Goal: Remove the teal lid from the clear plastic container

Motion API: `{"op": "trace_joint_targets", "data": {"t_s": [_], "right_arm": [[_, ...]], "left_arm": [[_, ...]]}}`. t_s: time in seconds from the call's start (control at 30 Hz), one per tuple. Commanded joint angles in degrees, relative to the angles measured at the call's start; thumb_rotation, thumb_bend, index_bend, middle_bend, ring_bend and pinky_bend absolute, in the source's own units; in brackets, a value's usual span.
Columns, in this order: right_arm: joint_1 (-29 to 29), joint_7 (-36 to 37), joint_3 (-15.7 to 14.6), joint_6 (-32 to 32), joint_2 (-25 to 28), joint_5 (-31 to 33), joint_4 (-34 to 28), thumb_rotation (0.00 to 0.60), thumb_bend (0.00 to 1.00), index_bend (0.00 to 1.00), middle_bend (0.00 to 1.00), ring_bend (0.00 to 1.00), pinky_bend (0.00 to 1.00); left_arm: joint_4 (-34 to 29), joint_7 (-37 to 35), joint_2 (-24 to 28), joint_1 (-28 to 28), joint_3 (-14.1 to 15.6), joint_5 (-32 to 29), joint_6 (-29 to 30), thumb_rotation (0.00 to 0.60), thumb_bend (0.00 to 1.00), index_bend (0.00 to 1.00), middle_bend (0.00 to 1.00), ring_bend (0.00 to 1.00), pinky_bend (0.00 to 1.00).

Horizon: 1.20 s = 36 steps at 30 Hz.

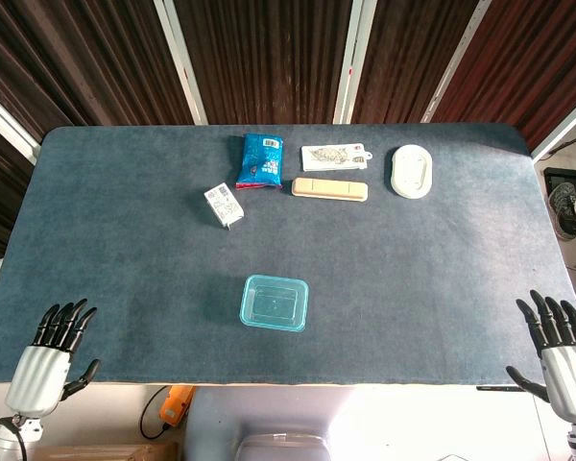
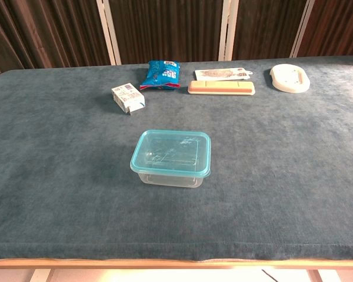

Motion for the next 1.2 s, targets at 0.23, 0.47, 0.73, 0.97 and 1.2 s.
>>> {"op": "trace_joint_targets", "data": {"t_s": [0.23,0.47,0.73,0.97,1.2], "right_arm": [[0.8,-0.8,-0.6,-1.9,-0.4,-0.7,-0.3,0.600,0.24,0.00,0.00,0.00,0.00],[2.0,1.4,-1.9,-4.6,0.7,-1.9,-1.6,0.600,0.24,0.00,0.00,0.00,0.00],[2.1,2.9,-2.0,-4.0,0.9,-2.5,-1.6,0.600,0.24,0.00,0.00,0.00,0.00],[2.0,4.3,-2.5,-3.6,1.1,-3.4,-1.0,0.600,0.24,0.00,0.00,0.00,0.00],[2.2,4.8,-2.7,-4.0,1.4,-3.6,-1.0,0.600,0.24,0.00,0.00,0.00,0.00]], "left_arm": [[2.2,-13.0,-2.3,-10.7,-1.2,7.0,-11.1,0.600,0.27,0.00,0.00,0.00,0.00],[-5.5,-11.3,-2.0,-21.9,-5.6,3.0,-28.6,0.600,0.25,0.00,0.00,0.00,0.00],[-12.8,-4.5,-2.6,-29.2,-9.6,-7.3,-42.8,0.600,0.24,0.00,0.00,0.00,0.00],[-12.2,1.8,-8.3,-32.9,-12.6,-14.2,-46.8,0.600,0.23,0.00,0.00,0.00,0.00],[-8.6,8.9,-13.8,-35.9,-14.5,-20.2,-48.0,0.600,0.23,0.00,0.00,0.00,0.00]]}}
